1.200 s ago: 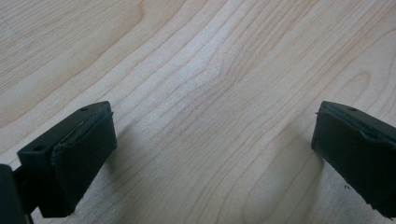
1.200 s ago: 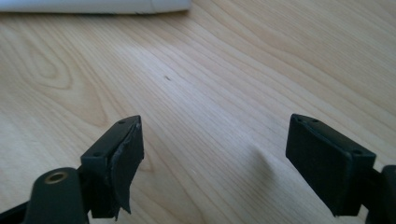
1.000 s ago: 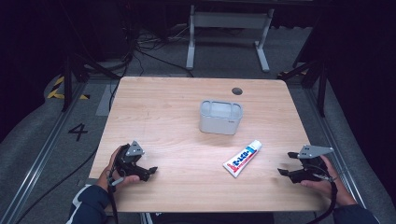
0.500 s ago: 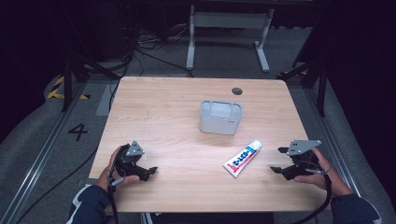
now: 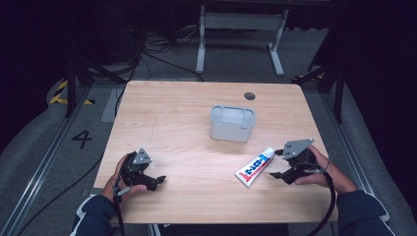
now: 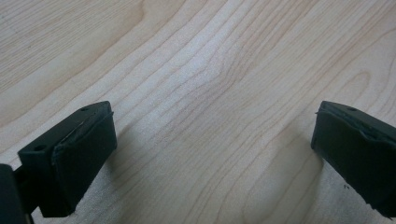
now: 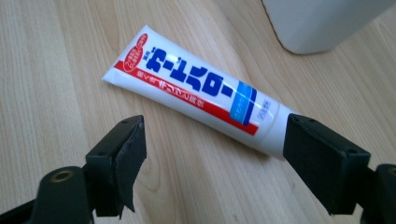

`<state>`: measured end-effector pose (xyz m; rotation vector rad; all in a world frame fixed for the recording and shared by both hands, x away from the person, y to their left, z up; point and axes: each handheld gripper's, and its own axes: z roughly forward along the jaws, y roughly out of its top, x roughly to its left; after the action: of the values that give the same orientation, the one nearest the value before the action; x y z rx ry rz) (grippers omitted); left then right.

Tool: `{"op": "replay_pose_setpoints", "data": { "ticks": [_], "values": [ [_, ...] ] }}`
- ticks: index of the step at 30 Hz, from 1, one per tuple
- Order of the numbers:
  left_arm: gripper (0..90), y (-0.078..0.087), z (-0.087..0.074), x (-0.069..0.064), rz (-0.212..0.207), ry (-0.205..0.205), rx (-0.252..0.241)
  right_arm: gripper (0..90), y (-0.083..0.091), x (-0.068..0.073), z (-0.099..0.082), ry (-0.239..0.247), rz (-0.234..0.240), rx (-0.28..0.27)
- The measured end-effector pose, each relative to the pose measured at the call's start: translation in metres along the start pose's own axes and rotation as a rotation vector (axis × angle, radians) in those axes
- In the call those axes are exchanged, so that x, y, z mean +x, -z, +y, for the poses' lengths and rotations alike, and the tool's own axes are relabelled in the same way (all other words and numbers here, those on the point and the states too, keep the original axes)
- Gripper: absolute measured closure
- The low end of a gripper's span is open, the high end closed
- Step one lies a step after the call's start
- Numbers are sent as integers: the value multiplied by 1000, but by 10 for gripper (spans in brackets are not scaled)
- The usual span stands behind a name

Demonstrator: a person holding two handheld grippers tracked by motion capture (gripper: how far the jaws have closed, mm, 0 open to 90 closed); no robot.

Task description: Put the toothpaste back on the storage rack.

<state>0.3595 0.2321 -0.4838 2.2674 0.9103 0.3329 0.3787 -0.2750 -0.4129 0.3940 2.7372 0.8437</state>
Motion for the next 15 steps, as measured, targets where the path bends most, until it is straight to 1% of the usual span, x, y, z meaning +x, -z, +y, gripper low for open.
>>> {"op": "replay_pose_setpoints", "data": {
  "ticks": [1,3,4,5,6,7,9,11,12,15],
  "values": [
    [5,0,0,0,0,0,0,221,-3,0,6,18,19,4],
    [5,0,0,0,0,0,0,217,-7,0,13,49,16,27],
    [5,0,0,0,0,0,0,217,-7,0,13,49,16,27],
    [5,0,0,0,0,0,0,220,-9,1,16,66,20,38],
    [5,0,0,0,0,0,0,240,-11,1,18,74,25,50],
    [5,0,0,0,0,0,0,262,-14,1,22,94,45,64],
    [5,0,0,0,1,0,0,259,-20,2,26,116,50,83],
    [5,1,0,0,3,-2,2,257,-26,1,29,129,57,98],
    [5,1,0,0,5,-10,3,256,-28,1,30,131,61,104],
    [5,1,-1,0,2,-3,2,257,-34,0,34,149,68,128]
  ]
}}
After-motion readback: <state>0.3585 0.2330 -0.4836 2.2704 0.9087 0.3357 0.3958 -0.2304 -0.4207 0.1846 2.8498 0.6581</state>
